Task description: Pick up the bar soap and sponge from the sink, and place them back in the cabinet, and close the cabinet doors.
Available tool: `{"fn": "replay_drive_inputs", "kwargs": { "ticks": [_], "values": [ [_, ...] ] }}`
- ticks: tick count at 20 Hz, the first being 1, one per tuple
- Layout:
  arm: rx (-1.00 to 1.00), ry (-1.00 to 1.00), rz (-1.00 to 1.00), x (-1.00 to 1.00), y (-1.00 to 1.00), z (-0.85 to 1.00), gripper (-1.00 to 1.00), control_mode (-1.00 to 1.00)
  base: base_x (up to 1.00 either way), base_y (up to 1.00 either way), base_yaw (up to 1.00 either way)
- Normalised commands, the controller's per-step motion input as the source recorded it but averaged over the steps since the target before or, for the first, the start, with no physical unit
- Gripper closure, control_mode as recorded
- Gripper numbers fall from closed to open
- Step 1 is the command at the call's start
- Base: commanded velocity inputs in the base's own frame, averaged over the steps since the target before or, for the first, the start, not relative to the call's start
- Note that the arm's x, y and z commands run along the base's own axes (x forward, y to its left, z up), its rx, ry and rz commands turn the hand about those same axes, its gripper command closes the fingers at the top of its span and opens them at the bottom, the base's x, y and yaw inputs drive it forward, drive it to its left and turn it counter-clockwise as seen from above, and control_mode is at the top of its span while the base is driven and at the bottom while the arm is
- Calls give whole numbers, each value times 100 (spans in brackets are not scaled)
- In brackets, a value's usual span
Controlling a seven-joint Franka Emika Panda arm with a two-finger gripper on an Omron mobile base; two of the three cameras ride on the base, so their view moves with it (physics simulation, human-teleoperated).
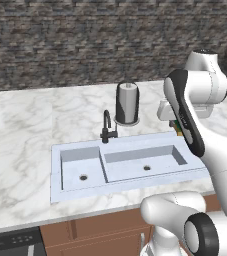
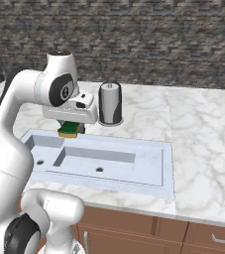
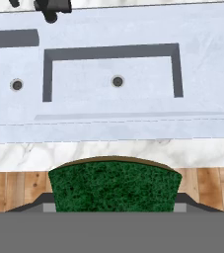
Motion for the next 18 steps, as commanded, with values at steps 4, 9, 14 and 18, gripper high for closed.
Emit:
{"fn": "replay_drive_inputs", "kwargs": {
  "ticks": [4,9,14,18],
  "values": [
    [0,-3,-1,-33,0,11,100,-100,0,0,0],
    [0,-4,0,-29,0,9,100,-100,0,0,0],
    [0,-2,0,-11,0,7,100,-100,0,0,0],
    [0,-2,0,0,7,2,100,-100,0,0,0]
  ]
}}
